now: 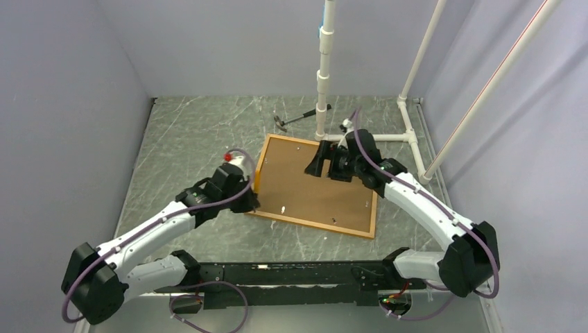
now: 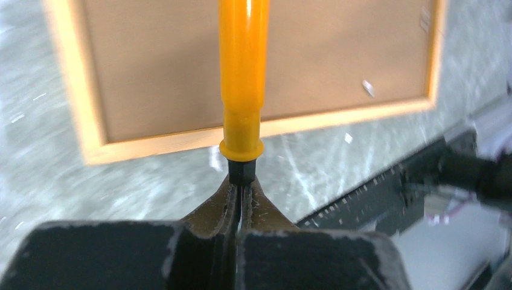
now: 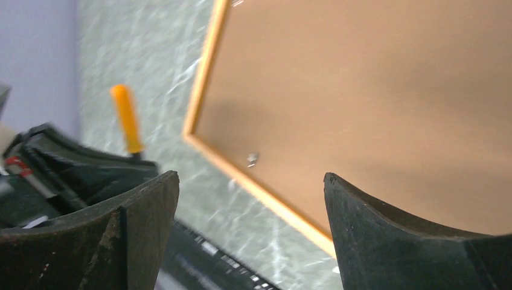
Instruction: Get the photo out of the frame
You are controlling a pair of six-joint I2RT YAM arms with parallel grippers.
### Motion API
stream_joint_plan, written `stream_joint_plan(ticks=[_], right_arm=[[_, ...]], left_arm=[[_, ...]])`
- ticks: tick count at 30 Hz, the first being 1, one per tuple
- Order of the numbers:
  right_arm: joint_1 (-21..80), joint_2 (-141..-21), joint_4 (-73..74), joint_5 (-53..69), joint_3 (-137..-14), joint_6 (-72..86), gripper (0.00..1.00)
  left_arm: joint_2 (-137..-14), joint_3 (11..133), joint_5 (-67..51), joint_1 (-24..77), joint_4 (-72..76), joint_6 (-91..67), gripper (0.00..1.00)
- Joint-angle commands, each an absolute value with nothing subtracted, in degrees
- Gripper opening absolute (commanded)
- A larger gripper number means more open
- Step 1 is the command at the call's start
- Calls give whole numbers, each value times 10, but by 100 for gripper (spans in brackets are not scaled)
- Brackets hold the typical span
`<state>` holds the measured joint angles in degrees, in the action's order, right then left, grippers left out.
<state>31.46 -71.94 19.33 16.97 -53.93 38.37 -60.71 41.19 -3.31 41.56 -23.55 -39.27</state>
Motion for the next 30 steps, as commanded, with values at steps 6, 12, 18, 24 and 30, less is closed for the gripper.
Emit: stream_joint_plan(ticks=[6, 12, 18, 24, 30], right_arm=[[297, -686, 305, 21, -540, 321, 90], [300, -709, 279, 62, -518, 323, 89], [312, -716, 274, 59, -523, 318, 89], [315, -721, 275, 64, -526, 309, 88], [316, -726, 274, 55, -525, 299, 88]], left_arm=[[-510, 352, 164, 208, -472, -584, 0], [-507, 326, 177, -16, -555, -631, 0], [-491, 297, 171, -154, -556, -657, 0], [-552, 285, 146, -281, -511, -630, 0], [-601, 274, 151, -353, -473, -608, 0]])
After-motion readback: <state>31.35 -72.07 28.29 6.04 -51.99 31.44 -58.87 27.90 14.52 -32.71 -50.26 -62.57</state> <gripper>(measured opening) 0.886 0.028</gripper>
